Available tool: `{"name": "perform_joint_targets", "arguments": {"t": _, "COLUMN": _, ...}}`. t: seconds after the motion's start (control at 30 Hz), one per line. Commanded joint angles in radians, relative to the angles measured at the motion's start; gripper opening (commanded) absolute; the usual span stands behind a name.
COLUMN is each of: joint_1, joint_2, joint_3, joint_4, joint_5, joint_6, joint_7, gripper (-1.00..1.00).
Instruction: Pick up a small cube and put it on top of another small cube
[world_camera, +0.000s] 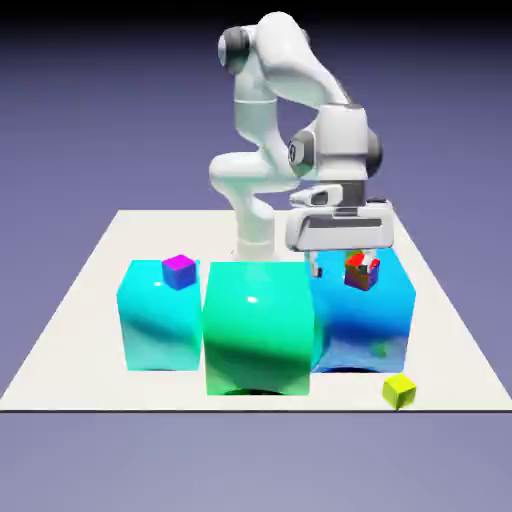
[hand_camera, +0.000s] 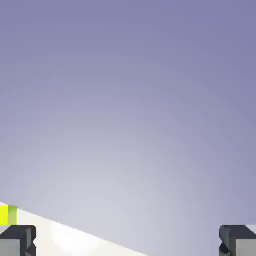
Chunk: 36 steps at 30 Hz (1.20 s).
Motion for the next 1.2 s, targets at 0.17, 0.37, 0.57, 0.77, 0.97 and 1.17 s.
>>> {"name": "perform_joint_targets", "arguments": {"t": 0.17, "joint_1": 0.021, "joint_2": 0.192, "joint_3": 0.068, "joint_4": 0.217, "joint_5": -0.054, "joint_6": -0.191, "joint_7": 0.027, "gripper": 0.00}}
{"name": "perform_joint_targets", "arguments": {"t": 0.37, "joint_1": 0.047, "joint_2": 0.383, "joint_3": 0.136, "joint_4": 0.435, "joint_5": -0.107, "joint_6": -0.381, "joint_7": 0.053, "gripper": 0.00}}
{"name": "perform_joint_targets", "arguments": {"t": 0.57, "joint_1": 0.074, "joint_2": 0.575, "joint_3": 0.204, "joint_4": 0.652, "joint_5": -0.161, "joint_6": -0.572, "joint_7": 0.080, "gripper": 0.00}}
{"name": "perform_joint_targets", "arguments": {"t": 0.77, "joint_1": 0.101, "joint_2": 0.766, "joint_3": 0.272, "joint_4": 0.870, "joint_5": -0.215, "joint_6": -0.762, "joint_7": 0.107, "gripper": 0.00}}
{"name": "perform_joint_targets", "arguments": {"t": 0.97, "joint_1": 0.128, "joint_2": 0.958, "joint_3": 0.340, "joint_4": 1.087, "joint_5": -0.268, "joint_6": -0.952, "joint_7": 0.133, "gripper": 0.00}}
{"name": "perform_joint_targets", "arguments": {"t": 1.17, "joint_1": 0.154, "joint_2": 1.149, "joint_3": 0.408, "joint_4": 1.305, "joint_5": -0.322, "joint_6": -1.143, "joint_7": 0.160, "gripper": 0.00}}
